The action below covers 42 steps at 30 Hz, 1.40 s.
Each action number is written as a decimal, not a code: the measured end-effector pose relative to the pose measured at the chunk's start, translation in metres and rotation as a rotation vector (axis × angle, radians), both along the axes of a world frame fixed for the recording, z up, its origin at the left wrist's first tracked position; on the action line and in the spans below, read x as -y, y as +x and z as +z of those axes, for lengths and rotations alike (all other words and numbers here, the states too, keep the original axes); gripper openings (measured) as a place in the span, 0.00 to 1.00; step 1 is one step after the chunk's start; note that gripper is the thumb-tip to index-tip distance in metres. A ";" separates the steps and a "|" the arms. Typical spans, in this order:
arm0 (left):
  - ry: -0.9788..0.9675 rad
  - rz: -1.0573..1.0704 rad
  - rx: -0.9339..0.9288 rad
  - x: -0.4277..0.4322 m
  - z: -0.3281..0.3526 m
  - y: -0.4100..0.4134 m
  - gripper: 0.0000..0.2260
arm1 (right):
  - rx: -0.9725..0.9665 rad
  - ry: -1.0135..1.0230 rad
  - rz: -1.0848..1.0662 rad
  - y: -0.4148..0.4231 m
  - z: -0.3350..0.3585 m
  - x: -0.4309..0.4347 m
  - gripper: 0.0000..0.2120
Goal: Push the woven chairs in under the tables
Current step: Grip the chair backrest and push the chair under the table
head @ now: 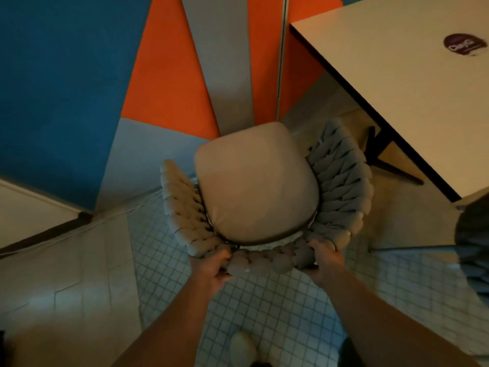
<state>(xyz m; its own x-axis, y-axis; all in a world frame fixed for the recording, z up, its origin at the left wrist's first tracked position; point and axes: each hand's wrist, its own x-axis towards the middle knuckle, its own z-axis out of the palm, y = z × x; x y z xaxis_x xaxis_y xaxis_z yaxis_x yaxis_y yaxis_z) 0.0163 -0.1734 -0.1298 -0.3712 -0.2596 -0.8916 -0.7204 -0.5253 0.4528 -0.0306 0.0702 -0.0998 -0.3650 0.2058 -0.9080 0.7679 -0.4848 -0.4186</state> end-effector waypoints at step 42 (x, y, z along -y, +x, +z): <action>-0.238 0.189 -0.210 0.050 0.000 -0.039 0.32 | -0.104 0.240 -0.321 -0.013 -0.018 -0.006 0.21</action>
<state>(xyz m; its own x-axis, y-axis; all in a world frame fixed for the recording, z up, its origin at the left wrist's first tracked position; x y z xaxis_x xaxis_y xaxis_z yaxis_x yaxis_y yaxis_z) -0.0223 -0.2232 -0.1294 -0.4654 -0.5321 -0.7073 -0.4991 -0.5022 0.7062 -0.0436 0.0761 -0.1176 -0.3354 0.5252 -0.7821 0.5412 -0.5721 -0.6163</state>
